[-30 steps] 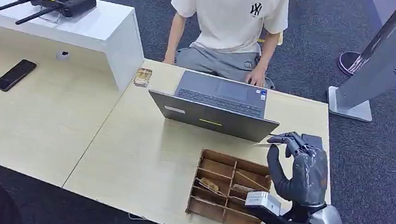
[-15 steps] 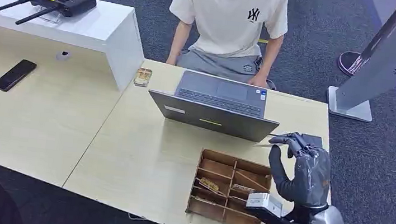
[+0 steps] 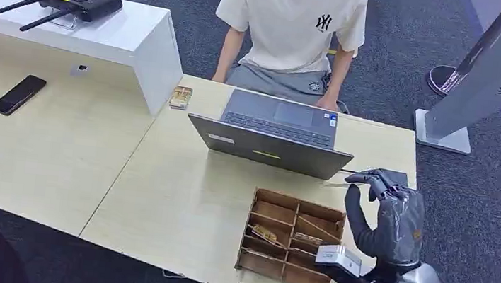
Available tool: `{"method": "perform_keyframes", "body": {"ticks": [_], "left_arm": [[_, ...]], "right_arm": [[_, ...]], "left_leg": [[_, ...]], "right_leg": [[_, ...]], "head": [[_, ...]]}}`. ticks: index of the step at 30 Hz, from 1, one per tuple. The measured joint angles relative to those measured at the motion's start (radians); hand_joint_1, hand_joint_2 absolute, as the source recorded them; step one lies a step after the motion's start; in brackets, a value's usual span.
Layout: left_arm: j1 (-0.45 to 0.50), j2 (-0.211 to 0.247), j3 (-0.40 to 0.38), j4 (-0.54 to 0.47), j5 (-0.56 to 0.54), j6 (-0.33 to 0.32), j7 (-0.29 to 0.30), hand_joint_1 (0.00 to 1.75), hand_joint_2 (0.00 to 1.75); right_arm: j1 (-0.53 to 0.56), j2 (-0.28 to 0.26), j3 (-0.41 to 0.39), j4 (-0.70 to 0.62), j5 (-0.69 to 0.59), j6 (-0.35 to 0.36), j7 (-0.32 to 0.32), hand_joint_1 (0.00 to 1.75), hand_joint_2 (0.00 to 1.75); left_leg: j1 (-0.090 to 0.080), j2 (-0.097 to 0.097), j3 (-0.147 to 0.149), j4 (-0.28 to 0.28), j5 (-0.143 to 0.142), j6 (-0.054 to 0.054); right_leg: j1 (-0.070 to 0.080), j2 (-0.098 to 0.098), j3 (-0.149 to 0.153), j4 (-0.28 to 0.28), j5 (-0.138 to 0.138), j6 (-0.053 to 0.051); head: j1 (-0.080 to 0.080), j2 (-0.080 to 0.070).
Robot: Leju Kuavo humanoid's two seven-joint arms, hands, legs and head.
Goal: Pass the card to the sensor for recognition and then transmit it.
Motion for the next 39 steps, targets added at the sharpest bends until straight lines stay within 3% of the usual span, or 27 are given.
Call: {"method": "perform_keyframes", "body": {"ticks": [14,25,39], "left_arm": [[-0.001,-0.005,0.0,-0.024,0.097,0.04,0.002,0.0,0.0],[0.002,-0.014,0.007,-0.041,0.228,0.046,-0.042,0.0,0.0],[0.114,-0.048,0.166,-0.064,0.26,0.046,0.032,0.0,0.0]], "right_arm": [[0.049,-0.034,-0.027,-0.05,0.0,0.033,0.035,1.75,1.75],[0.085,-0.07,-0.062,-0.09,-0.043,0.1,0.077,1.75,1.75],[0.152,-0.143,-0.162,-0.146,-0.117,0.196,0.154,1.75,1.75]], "left_leg": [[0.0,0.0,0.0,0.0,0.0,0.0],[0.0,-0.001,0.0,0.0,0.0,0.0],[0.0,-0.001,0.0,0.0,0.0,0.001]], "right_leg": [[0.0,-0.001,0.0,0.0,0.0,0.0],[0.0,-0.001,0.001,0.0,0.0,0.0],[0.0,-0.003,0.002,-0.001,-0.001,0.0]], "head": [[0.0,0.0],[0.0,0.0],[0.0,0.0]]}}
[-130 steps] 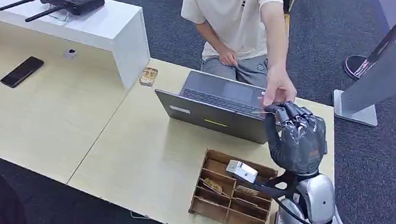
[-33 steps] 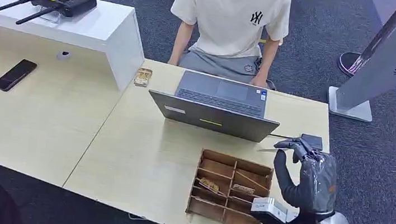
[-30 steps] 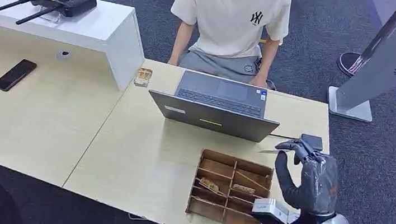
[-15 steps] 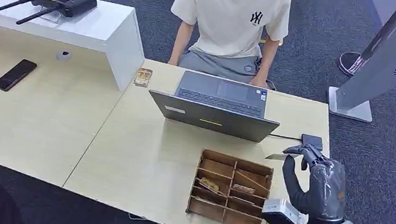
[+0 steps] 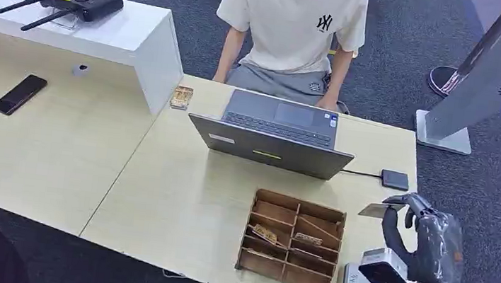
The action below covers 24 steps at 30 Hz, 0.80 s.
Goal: Pass the card to the sensor for recognition and then transmit it.
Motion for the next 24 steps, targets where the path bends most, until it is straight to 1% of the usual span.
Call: {"method": "perform_keyframes", "body": {"ticks": [7,12,14,15,17,18,19,20,21,23,24], "left_arm": [[0.075,-0.026,0.103,-0.01,-0.006,0.0,0.06,0.0,0.0],[0.139,-0.056,0.197,-0.019,-0.056,0.0,0.139,0.0,0.0],[0.149,-0.072,0.227,-0.015,-0.051,-0.002,0.151,0.0,0.0],[0.132,-0.079,0.227,0.01,-0.022,-0.008,0.136,0.0,0.0],[0.074,-0.113,0.216,0.096,0.067,-0.034,0.098,0.0,0.0],[0.051,-0.128,0.21,0.158,0.123,-0.068,0.072,0.0,0.0],[0.045,-0.144,0.197,0.197,0.156,-0.086,0.055,0.0,0.0],[0.038,-0.146,0.189,0.229,0.189,-0.087,0.034,0.0,0.0],[0.01,-0.153,0.189,0.268,0.229,-0.087,0.029,0.0,0.0],[-0.015,-0.175,0.181,0.314,0.29,-0.085,0.017,0.0,0.0],[-0.023,-0.18,0.174,0.334,0.323,-0.082,0.0,0.0,0.0]], "right_arm": [[0.027,-0.02,-0.041,-0.019,-0.018,0.035,0.026,1.75,1.75],[0.046,-0.034,-0.063,-0.035,-0.042,0.085,0.057,1.75,1.75],[0.049,-0.042,-0.066,-0.039,-0.059,0.113,0.06,1.75,1.75],[0.041,-0.044,-0.066,-0.036,-0.069,0.135,0.054,1.75,1.75],[0.013,-0.044,-0.063,-0.023,-0.083,0.166,0.039,1.75,1.75],[0.001,-0.044,-0.06,-0.01,-0.089,0.178,0.036,1.75,1.75],[-0.017,-0.044,-0.057,0.005,-0.092,0.185,0.031,1.75,1.75],[-0.029,-0.042,-0.056,0.017,-0.095,0.191,0.031,1.75,1.75],[-0.036,-0.042,-0.055,0.027,-0.099,0.197,0.031,1.75,1.75],[-0.051,-0.042,-0.05,0.041,-0.107,0.205,0.032,1.75,1.75],[-0.061,-0.042,-0.047,0.047,-0.114,0.214,0.036,1.75,1.75]], "left_leg": [[0.0,0.0,0.0,0.0,0.0,0.001],[0.0,0.0,0.0,0.0,-0.001,0.001],[-0.001,0.0,0.0,0.0,-0.001,0.001],[-0.002,0.0,0.0,0.0,0.0,0.002],[-0.003,-0.001,0.0,0.0,0.0,0.003],[-0.002,-0.001,0.001,0.0,0.0,0.003],[-0.002,-0.003,0.003,0.001,0.0,0.004],[-0.005,-0.003,0.004,0.0,0.0,0.004],[-0.005,-0.004,0.002,-0.001,0.003,0.007],[-0.005,-0.007,0.002,0.0,0.003,0.007],[-0.005,-0.007,0.002,0.0,0.003,0.007]], "right_leg": [[0.0,0.0,0.001,0.0,0.0,0.0],[0.0,-0.001,0.001,0.0,0.0,0.0],[0.0,-0.001,0.001,-0.001,0.0,0.0],[-0.001,-0.001,0.001,-0.001,0.0,0.0],[-0.002,-0.002,0.001,0.0,0.0,0.0],[-0.002,-0.002,0.003,0.0,0.0,0.0],[-0.001,-0.002,0.004,-0.001,0.0,0.0],[-0.004,-0.001,0.003,-0.001,0.0,0.001],[-0.006,-0.004,0.003,0.0,-0.001,0.001],[-0.004,-0.007,0.004,0.0,-0.001,0.003],[-0.004,-0.007,0.004,0.0,-0.001,0.003]], "head": [[0.0,0.0],[0.0,0.0],[0.0,0.0],[0.0,0.0],[-0.001,0.0],[0.0,0.0],[0.003,0.0],[0.0,0.0],[-0.005,0.0],[-0.003,0.0],[-0.004,0.0]]}}
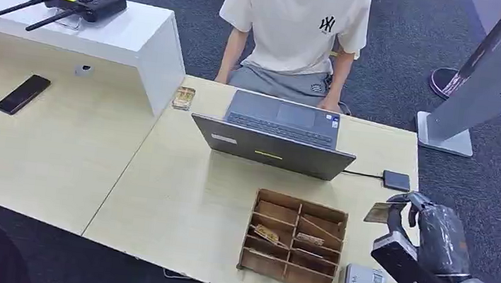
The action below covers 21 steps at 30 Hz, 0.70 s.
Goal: Pass the card to the sensor for recognition and then transmit it.
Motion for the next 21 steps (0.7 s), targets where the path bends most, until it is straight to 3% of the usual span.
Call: {"method": "perform_keyframes", "body": {"ticks": [3,6,14,21], "left_arm": [[-0.034,-0.01,-0.027,0.035,0.096,0.0,-0.036,0.0,0.0],[-0.062,-0.014,-0.072,0.084,0.11,-0.041,-0.086,0.0,0.0],[-0.08,-0.041,-0.081,0.148,0.112,-0.051,-0.052,0.0,0.0],[-0.116,-0.059,-0.108,0.178,0.112,-0.01,-0.059,0.0,0.0]], "right_arm": [[-0.016,-0.002,0.008,0.015,-0.01,0.016,0.015,1.75,1.75],[-0.025,-0.002,0.015,0.028,-0.014,0.021,0.018,1.75,1.75],[-0.042,-0.002,0.036,0.056,-0.031,0.027,0.024,1.75,1.75],[-0.064,-0.002,0.051,0.073,-0.039,0.031,0.027,1.75,1.75]], "left_leg": [[0.0,-0.001,0.0,0.0,0.0,0.0],[-0.001,-0.001,0.0,0.0,0.0,0.001],[-0.001,-0.001,-0.001,0.0,-0.001,0.001],[0.0,-0.001,0.0,0.0,-0.001,0.001]], "right_leg": [[0.0,-0.001,0.0,0.0,0.0,0.001],[-0.001,-0.001,0.0,0.0,0.0,0.001],[-0.001,-0.001,0.0,-0.001,-0.001,0.002],[0.0,-0.001,0.0,-0.001,-0.001,0.002]], "head": [[0.0,0.0],[0.0,0.0],[0.0,0.0],[0.0,0.0]]}}
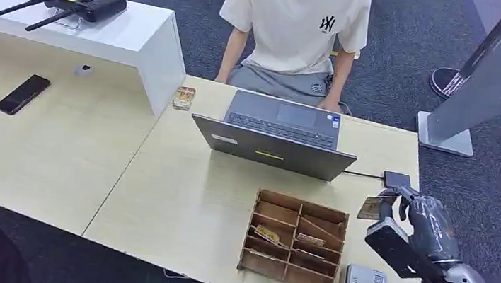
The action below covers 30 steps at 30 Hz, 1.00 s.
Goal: Pass the card to the sensor for recognition and then transmit it.
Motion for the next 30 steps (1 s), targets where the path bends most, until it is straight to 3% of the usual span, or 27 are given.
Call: {"method": "perform_keyframes", "body": {"ticks": [9,12,18,22,29,30], "left_arm": [[-0.065,-0.005,-0.108,0.006,-0.003,0.081,-0.022,0.0,0.0],[-0.086,-0.001,-0.158,0.022,-0.055,0.093,0.008,0.0,0.0],[-0.098,0.005,-0.186,0.051,-0.195,0.095,0.067,0.0,0.0],[-0.072,0.024,-0.173,0.061,-0.415,0.097,0.177,0.0,0.0],[0.093,0.032,0.05,0.005,-0.732,0.097,0.419,0.0,0.0],[0.095,0.032,0.05,0.005,-0.733,0.097,0.42,0.0,0.0]], "right_arm": [[-0.005,0.0,0.01,0.005,-0.005,0.001,0.012,1.75,1.75],[-0.004,0.0,0.01,0.005,-0.005,0.001,0.016,1.75,1.75],[-0.003,0.0,0.009,0.005,-0.005,0.001,0.018,1.75,1.75],[-0.001,0.0,0.008,0.005,-0.002,0.002,0.021,1.75,1.75],[0.007,0.0,0.005,0.004,0.004,0.003,0.022,1.75,1.75],[0.007,0.0,0.005,0.004,0.004,0.003,0.022,1.75,1.75]], "left_leg": [[0.0,0.0,0.0,0.0,0.0,0.0],[0.0,0.0,0.0,0.0,0.0,0.0],[0.0,0.001,0.0,0.0,0.0,0.0],[0.0,0.001,0.001,0.0,0.0,-0.001],[0.0,0.003,0.0,0.0,-0.001,-0.001],[0.0,0.003,0.0,0.0,-0.001,-0.001]], "right_leg": [[0.0,0.0,0.0,0.0,0.0,0.0],[0.0,0.0,0.0,0.0,0.0,0.0],[0.0,0.0,0.0,0.0,0.0,0.0],[0.0,0.001,0.0,0.0,0.0,0.0],[0.0,0.003,-0.001,0.0,0.0,0.0],[0.0,0.003,-0.001,0.0,0.0,0.0]], "head": [[0.0,0.0],[0.0,0.0],[0.0,0.0],[0.0,0.0],[0.0,0.0],[0.0,0.0]]}}
